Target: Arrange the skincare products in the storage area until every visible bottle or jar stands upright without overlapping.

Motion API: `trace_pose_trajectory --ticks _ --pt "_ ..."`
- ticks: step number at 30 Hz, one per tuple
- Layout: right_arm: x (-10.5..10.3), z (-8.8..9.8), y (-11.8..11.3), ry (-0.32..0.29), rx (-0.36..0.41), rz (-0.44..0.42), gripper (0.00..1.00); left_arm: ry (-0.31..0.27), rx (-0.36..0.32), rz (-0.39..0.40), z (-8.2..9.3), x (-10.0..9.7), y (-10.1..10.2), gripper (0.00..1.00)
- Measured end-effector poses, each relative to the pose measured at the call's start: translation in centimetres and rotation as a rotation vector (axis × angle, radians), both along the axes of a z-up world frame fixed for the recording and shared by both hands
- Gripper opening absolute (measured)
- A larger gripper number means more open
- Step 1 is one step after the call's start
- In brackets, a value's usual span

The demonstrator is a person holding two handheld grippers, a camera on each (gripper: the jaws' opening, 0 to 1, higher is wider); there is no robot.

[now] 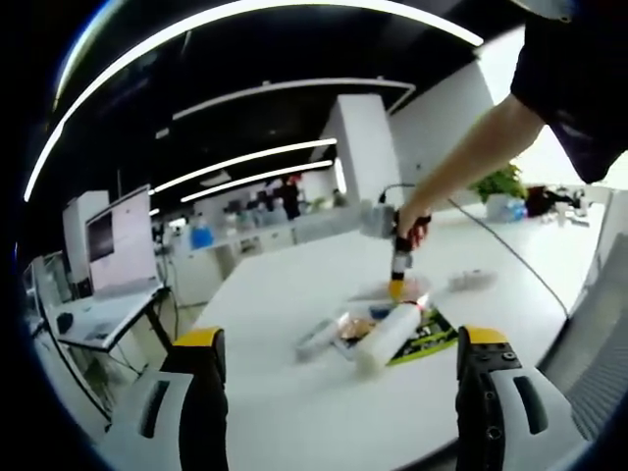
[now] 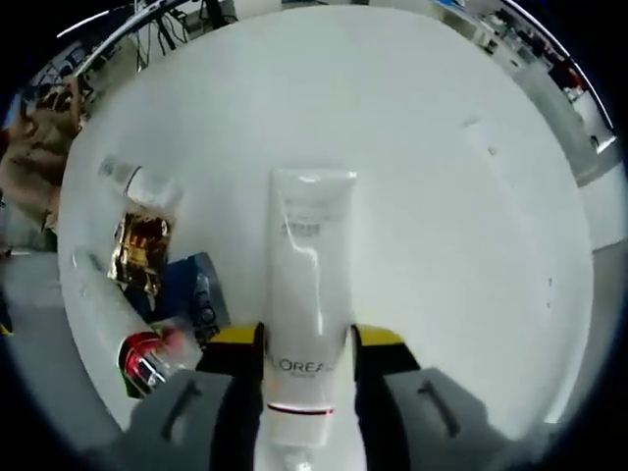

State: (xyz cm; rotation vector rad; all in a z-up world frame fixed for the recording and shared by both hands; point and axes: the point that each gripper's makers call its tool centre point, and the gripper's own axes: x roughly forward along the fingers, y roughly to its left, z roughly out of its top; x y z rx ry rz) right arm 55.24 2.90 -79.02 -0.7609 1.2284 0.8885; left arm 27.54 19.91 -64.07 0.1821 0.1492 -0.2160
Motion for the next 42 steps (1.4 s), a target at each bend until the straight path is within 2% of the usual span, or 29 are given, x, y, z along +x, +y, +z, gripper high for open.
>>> trace_pose_trajectory --ticks 1,3,8,11,12,14,18,19,20,21,25,27,28,29,31,32,34,35,39,42 --pt "0.0 0.0 0.0 0.011 -0.017 -0.015 0.36 0.000 -0.001 -0.002 0.0 0.0 0.0 0.95" --pt "-0.2 0.0 -0.1 0.024 -0.046 0.015 0.36 0.001 -0.002 -0.008 0.0 0.0 -0.2 0.95" --pt "-0.1 0.1 -0.1 0.046 -0.082 0.011 0.35 0.005 -0.003 -0.014 -0.1 -0.2 -0.3 0.95" --pt "-1.0 0.2 0.0 0.040 -0.080 -0.002 0.31 0.000 -0.006 -0.012 0.0 -0.2 -0.3 0.95" --pt "-1.0 0.2 0.0 0.039 -0.073 -0.046 0.31 0.000 -0.007 -0.012 0.0 -0.2 -0.4 0.95" --pt "-1.2 0.2 -0.1 0.032 -0.063 -0.026 0.29 0.005 -0.005 -0.016 0.0 -0.2 -0.4 0.95" --pt "-1.8 0.2 0.0 0.005 -0.036 -0.034 0.22 0.009 -0.002 -0.018 -0.1 -0.3 -0.5 0.95" --pt "-1.7 0.3 0.1 -0.032 -0.039 -0.023 0.21 0.011 0.001 -0.019 -0.2 -0.3 -0.6 0.95" --pt "-1.6 0.3 0.2 -0.045 -0.039 -0.019 0.19 0.016 0.003 -0.020 -0.3 -0.3 -0.6 0.95" --pt "-1.3 0.4 0.2 -0.086 -0.043 0.024 0.18 0.016 0.003 -0.019 -0.2 -0.3 -0.6 0.95" --pt "-1.6 0.6 0.2 -0.114 -0.029 0.034 0.13 0.016 0.006 -0.035 -0.2 -0.4 -0.8 0.96" --pt "-1.9 0.9 0.0 -0.123 -0.011 0.043 0.11 0.025 0.009 -0.043 -0.3 -0.5 -0.9 0.97" --pt "-2.1 1.0 -0.2 -0.123 -0.003 0.036 0.11 0.045 0.021 -0.052 -0.6 -0.6 -1.0 0.97" --pt "-2.0 1.2 -0.5 -0.119 0.009 0.013 0.10 0.094 0.048 -0.066 -1.3 -0.8 -1.1 0.97" --pt "-1.2 2.3 -0.6 -0.153 0.065 -0.017 0.10 0.134 0.070 -0.072 -1.9 -0.8 -1.3 0.97" --pt "-0.9 3.0 -0.5 -0.181 0.096 -0.028 0.09 0.111 0.058 -0.071 -1.6 -0.6 -1.3 0.97" --pt "-1.3 4.5 -0.4 -0.153 0.167 -0.067 0.09 0.118 0.038 -0.077 -1.4 -0.6 -1.3 0.97" --pt "-1.3 5.1 -0.4 -0.173 0.189 -0.062 0.09 0.122 0.028 -0.076 -1.4 -0.5 -1.2 0.97" --pt "-2.0 7.3 -0.6 -0.233 0.240 -0.036 0.10 0.155 0.008 -0.066 -1.5 0.1 -0.6 0.97" --pt "-3.0 8.4 -1.0 -0.263 0.287 -0.047 0.10 0.128 -0.008 -0.046 -0.4 0.8 0.2 0.97"
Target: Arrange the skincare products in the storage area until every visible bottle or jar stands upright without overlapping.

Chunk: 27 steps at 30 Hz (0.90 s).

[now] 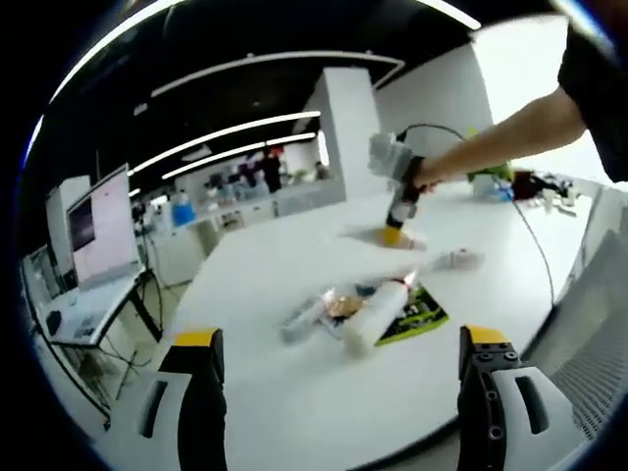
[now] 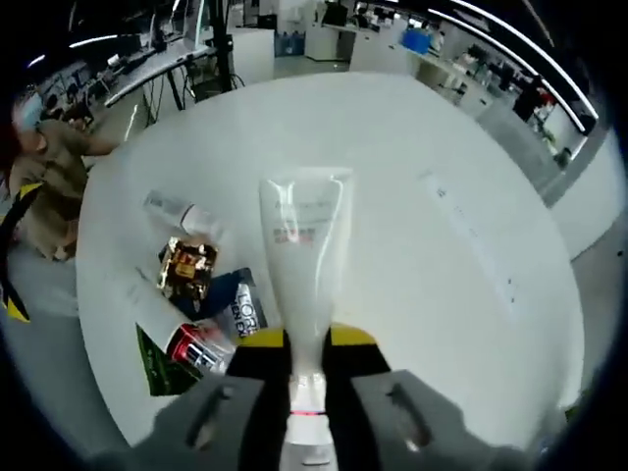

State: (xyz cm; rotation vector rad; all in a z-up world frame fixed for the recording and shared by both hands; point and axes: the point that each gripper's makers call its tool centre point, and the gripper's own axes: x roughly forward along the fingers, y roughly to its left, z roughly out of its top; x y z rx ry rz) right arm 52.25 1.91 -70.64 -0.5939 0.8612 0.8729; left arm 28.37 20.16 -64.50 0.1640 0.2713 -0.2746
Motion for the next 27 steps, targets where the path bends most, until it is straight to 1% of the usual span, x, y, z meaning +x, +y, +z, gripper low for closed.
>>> trace_pose_trajectory --ticks 2,3,4,5,6,8,10,11,12,14,15,17,18,19,20,21,22,23,24,26,27 --pt "-1.0 0.7 0.0 -0.023 0.041 -0.012 0.10 0.001 -0.097 -0.007 0.9 0.5 -0.3 0.97" --pt "-1.5 1.0 -0.1 -0.026 0.051 -0.007 0.10 -0.004 -0.138 -0.023 1.3 0.7 -0.7 0.96" --pt "-2.4 1.3 0.0 -0.032 0.069 0.001 0.10 0.007 -0.169 -0.037 1.4 0.8 -0.9 0.94" --pt "-2.8 1.4 0.0 -0.037 0.076 0.006 0.11 0.010 -0.181 -0.037 1.7 1.1 -0.8 0.92" --pt "-3.3 1.5 -0.1 -0.038 0.076 0.010 0.10 0.016 -0.170 -0.033 1.7 1.2 -0.5 0.90" --pt "-4.0 1.7 -0.2 -0.064 0.081 0.018 0.11 0.015 -0.184 -0.034 2.1 1.8 -0.3 0.90" --pt "-4.7 1.9 -0.5 -0.081 0.089 0.018 0.11 0.011 -0.243 -0.034 2.8 2.3 -0.6 0.90" --pt "-5.1 2.1 -0.5 -0.087 0.102 0.017 0.11 0.003 -0.271 -0.053 3.3 2.6 -1.0 0.90" --pt "-5.8 2.3 -0.3 -0.084 0.128 0.010 0.11 -0.024 -0.299 -0.065 4.0 3.0 -1.3 0.90" --pt "-6.8 2.8 -0.1 -0.091 0.158 0.016 0.11 -0.066 -0.313 -0.069 4.9 3.7 -1.5 0.91" --pt "-7.4 3.1 0.0 -0.102 0.166 0.021 0.11 -0.071 -0.316 -0.070 5.1 3.8 -1.5 0.90" --pt "-8.5 3.6 0.1 -0.115 0.178 0.030 0.11 -0.066 -0.339 -0.091 5.6 4.4 -2.4 0.86" --pt "-8.9 3.8 0.1 -0.119 0.187 0.033 0.11 -0.070 -0.345 -0.114 6.0 4.7 -3.2 0.82" --pt "-9.5 4.1 0.2 -0.123 0.204 0.039 0.11 -0.079 -0.336 -0.135 6.1 4.9 -3.7 0.79" --pt "-9.8 4.2 0.3 -0.125 0.214 0.040 0.11 -0.095 -0.302 -0.155 6.1 5.3 -4.2 0.77" --pt "-10.4 4.4 0.2 -0.122 0.224 0.040 0.11 -0.099 -0.283 -0.156 5.9 5.6 -4.5 0.75" --pt "-10.7 4.5 0.1 -0.121 0.228 0.039 0.11 -0.078 -0.283 -0.164 5.5 5.7 -5.1 0.73" --pt "-11.3 4.9 0.1 -0.135 0.237 0.042 0.11 -0.061 -0.289 -0.183 5.4 5.8 -5.7 0.70" --pt "-11.5 5.0 0.1 -0.139 0.240 0.042 0.11 -0.053 -0.301 -0.195 5.5 5.9 -6.3 0.67" --pt "-12.5 5.5 0.0 -0.150 0.251 0.045 0.11 -0.065 -0.300 -0.208 5.8 6.1 -7.1 0.65" --pt "-12.9 5.7 0.0 -0.161 0.254 0.047 0.11 -0.066 -0.290 -0.225 5.9 6.2 -7.9 0.63"
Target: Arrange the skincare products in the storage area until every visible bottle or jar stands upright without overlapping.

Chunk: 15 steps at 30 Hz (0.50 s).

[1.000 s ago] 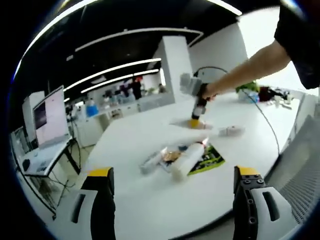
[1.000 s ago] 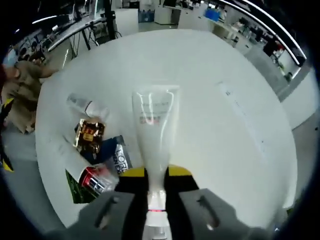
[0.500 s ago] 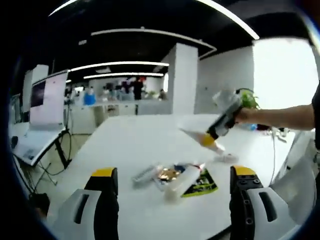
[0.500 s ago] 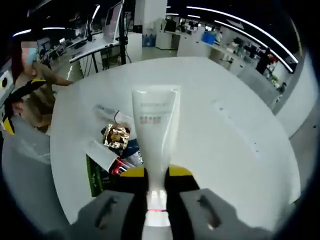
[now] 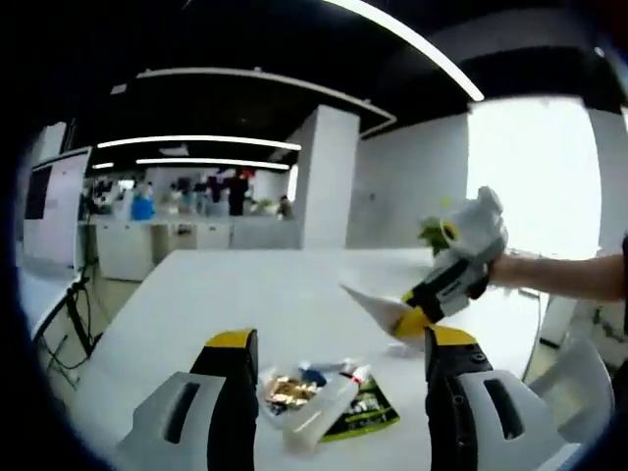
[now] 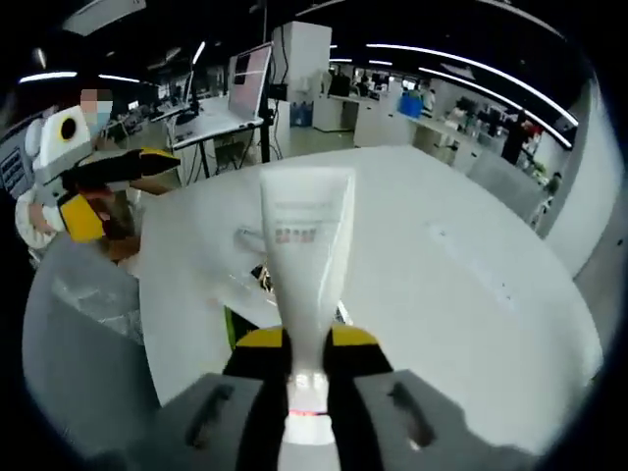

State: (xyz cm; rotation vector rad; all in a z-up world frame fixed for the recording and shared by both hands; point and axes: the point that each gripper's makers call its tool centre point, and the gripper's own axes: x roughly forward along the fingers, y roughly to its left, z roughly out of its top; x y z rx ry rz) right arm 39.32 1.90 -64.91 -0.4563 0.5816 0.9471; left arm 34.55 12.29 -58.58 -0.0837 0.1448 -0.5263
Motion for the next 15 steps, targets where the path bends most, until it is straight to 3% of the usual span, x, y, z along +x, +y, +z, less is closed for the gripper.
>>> trace_pose_trajectory --ticks 2,4,8,11,13,15 --pt "-0.9 0.4 -0.1 -0.022 0.012 0.001 0.11 -0.024 0.060 -0.050 0.0 0.0 -1.3 0.57" --pt "-1.7 0.6 -0.3 -0.034 0.029 -0.005 0.11 -0.046 0.067 -0.069 0.3 0.0 -2.3 0.46" --pt "-3.4 1.1 -0.4 -0.048 0.070 -0.013 0.12 -0.019 -0.020 -0.124 1.1 -0.1 -4.6 0.47" --pt "-4.3 1.4 -0.5 -0.060 0.101 -0.033 0.12 -0.021 -0.048 -0.141 1.5 0.2 -5.5 0.41" --pt "-4.8 1.6 -0.5 -0.070 0.130 -0.049 0.12 0.013 -0.127 -0.163 1.6 0.4 -6.5 0.40" --pt "-5.1 1.7 -0.5 -0.087 0.152 -0.064 0.12 0.076 -0.159 -0.191 0.7 0.4 -7.5 0.44"
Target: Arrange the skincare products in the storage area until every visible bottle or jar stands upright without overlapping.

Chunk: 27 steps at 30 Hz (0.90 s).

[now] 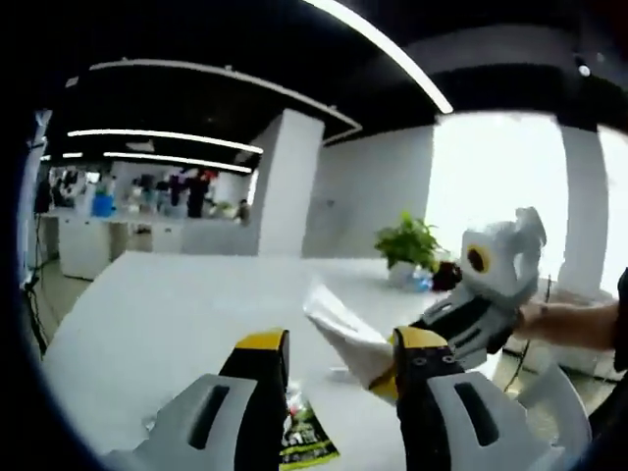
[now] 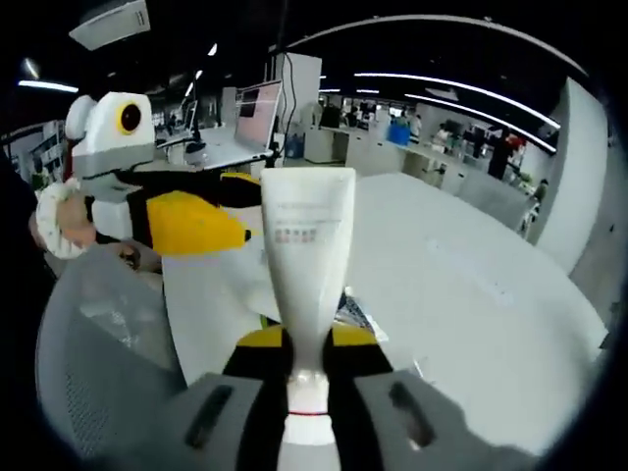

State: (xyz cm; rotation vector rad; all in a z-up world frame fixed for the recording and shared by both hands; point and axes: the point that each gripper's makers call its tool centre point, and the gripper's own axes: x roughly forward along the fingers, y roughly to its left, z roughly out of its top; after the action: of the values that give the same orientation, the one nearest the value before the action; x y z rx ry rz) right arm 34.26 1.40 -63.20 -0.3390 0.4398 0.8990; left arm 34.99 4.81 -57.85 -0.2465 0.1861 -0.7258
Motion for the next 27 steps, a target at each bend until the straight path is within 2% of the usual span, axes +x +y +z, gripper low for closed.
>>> trace_pose_trajectory --ticks 5,9,13,14,16,17,18,22,25,27 --pt "-1.1 -0.1 0.4 -0.014 0.048 -0.029 0.12 0.024 -0.042 -0.023 -0.3 0.4 -1.5 0.39" --pt "-1.2 -0.1 0.4 -0.047 0.060 -0.060 0.12 0.072 -0.097 -0.048 -0.5 0.7 -2.6 0.35" --pt "-1.2 0.1 0.3 -0.061 0.090 -0.083 0.12 0.108 -0.084 -0.064 -1.6 1.1 -3.5 0.30" --pt "-1.2 0.1 0.3 -0.067 0.090 -0.089 0.12 0.115 -0.095 -0.071 -1.6 1.1 -3.7 0.29" --pt "-1.1 0.1 0.1 -0.070 0.092 -0.102 0.12 0.166 -0.178 -0.098 -1.4 0.8 -4.4 0.24" --pt "-1.0 0.0 0.0 -0.066 0.101 -0.107 0.12 0.166 -0.190 -0.117 -1.4 0.8 -4.7 0.22" --pt "-1.0 -0.1 -0.1 -0.061 0.109 -0.112 0.12 0.157 -0.168 -0.096 -1.7 1.1 -4.4 0.22" --pt "-1.0 -0.2 -0.4 -0.063 0.100 -0.125 0.12 0.146 -0.152 -0.128 -1.7 1.0 -5.0 0.22" --pt "-0.7 -0.3 -0.6 -0.074 0.086 -0.137 0.12 0.089 -0.109 -0.138 -1.7 1.2 -5.5 0.22" --pt "-0.3 -0.4 -0.9 -0.075 0.085 -0.153 0.12 0.116 -0.139 -0.134 -1.8 1.8 -5.8 0.21"
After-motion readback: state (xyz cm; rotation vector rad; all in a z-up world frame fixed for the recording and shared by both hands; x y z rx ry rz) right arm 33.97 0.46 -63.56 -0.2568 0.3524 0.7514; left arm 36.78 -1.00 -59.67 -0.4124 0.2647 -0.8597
